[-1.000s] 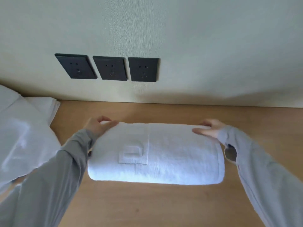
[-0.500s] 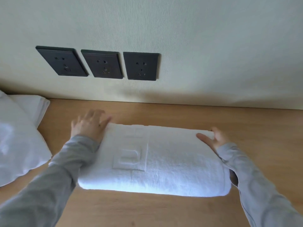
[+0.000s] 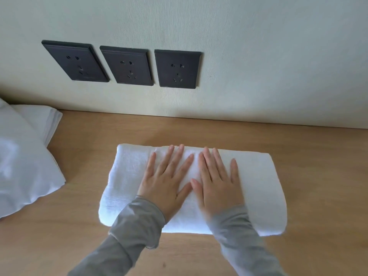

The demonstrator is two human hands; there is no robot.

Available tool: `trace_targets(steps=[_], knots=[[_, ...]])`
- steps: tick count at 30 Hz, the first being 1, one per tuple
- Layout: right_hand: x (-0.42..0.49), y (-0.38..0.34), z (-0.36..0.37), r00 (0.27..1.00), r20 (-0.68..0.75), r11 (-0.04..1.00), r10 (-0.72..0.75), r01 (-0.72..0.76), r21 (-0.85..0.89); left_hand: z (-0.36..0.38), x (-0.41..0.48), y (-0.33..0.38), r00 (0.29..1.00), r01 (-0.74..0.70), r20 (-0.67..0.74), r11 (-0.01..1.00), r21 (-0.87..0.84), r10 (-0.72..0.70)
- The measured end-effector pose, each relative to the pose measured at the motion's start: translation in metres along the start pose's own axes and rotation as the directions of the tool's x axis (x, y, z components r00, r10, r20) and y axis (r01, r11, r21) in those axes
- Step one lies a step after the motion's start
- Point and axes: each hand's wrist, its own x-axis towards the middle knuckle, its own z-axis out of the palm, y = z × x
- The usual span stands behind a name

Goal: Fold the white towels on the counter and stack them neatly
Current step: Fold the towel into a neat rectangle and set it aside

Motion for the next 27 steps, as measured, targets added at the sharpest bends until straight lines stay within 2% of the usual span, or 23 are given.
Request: trace_targets(steps=[4,7,10,13,17,22,27], knots=[[0.004,0.008,0.016,0.999,0.006,0.998,0.045,-0.044,-0.042,0.004,0.006,-0.004,0.999,0.004,-0.035,1.000,0.008,-0.004],[0.003,0.009,0.015,0.997,0.070,0.999,0.025,-0.023,-0.024,0.001,0.005,-0.018,1.000,0.018,0.015,0.989,-0.149,-0.016],[-0.007,0.033,0.009,0.989,0.130,0.995,0.064,-0.053,-0.084,0.001,-0.016,-0.042,0.984,0.174,-0.014,0.983,-0.062,-0.176],[-0.018,0.065,0.005,0.985,0.111,0.988,0.133,-0.123,-0.092,0.005,-0.035,-0.053,0.948,0.315,-0.039,0.948,-0.043,-0.317],[-0.021,0.068,0.009,0.986,0.083,0.989,0.148,-0.146,-0.022,0.013,-0.035,-0.052,0.946,0.310,-0.054,0.943,-0.122,-0.319],[-0.019,0.070,0.015,0.987,0.045,0.987,0.156,-0.157,0.024,0.022,-0.030,-0.059,0.954,0.287,-0.051,0.948,-0.139,-0.296],[-0.015,0.072,0.015,0.985,0.102,0.990,0.140,-0.139,-0.011,0.017,-0.029,-0.059,0.952,0.301,-0.009,0.945,-0.125,-0.305]])
